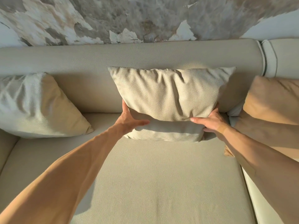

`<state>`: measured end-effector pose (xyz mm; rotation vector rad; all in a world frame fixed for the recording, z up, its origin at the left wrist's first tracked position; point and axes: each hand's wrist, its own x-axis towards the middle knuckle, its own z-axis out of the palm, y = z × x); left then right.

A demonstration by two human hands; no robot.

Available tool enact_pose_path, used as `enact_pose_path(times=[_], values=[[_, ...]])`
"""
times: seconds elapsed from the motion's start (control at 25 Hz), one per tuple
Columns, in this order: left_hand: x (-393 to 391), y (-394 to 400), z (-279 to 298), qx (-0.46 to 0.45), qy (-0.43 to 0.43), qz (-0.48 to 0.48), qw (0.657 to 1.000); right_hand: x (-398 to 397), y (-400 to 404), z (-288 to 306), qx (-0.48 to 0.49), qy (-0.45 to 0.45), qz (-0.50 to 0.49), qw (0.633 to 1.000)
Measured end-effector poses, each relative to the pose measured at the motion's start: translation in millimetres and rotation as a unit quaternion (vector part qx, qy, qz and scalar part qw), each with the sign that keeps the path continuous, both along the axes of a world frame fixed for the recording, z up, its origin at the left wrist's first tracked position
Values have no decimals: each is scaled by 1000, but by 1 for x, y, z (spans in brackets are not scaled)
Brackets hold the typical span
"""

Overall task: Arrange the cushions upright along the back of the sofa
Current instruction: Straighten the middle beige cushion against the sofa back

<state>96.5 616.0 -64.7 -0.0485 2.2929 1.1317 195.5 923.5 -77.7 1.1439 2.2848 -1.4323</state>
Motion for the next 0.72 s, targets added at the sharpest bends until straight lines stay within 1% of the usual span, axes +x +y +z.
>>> enact_pose_path(times=[0.2, 0.32, 0.4, 0.48, 0.6, 0.72], values=[[0, 6, 2, -2, -13, 8, 1000, -4, 6, 2, -25, -19, 3, 999], [-3, 14, 3, 1, -30, 20, 999, -10, 6, 5, -1, -39, 8, 999], [-6, 15, 2, -1, -40, 20, 999, -12, 1, 10, 7, -36, 6, 999], [-8, 15, 0, 0, -30, 18, 999, -12, -1, 9, 19, -31, 10, 999], [-9, 10, -8, 16, -2, 34, 999, -9, 6, 4, 71, -37, 30, 996], [-4, 6, -8, 22, 30, 39, 999, -4, 11, 5, 80, -8, 23, 996]])
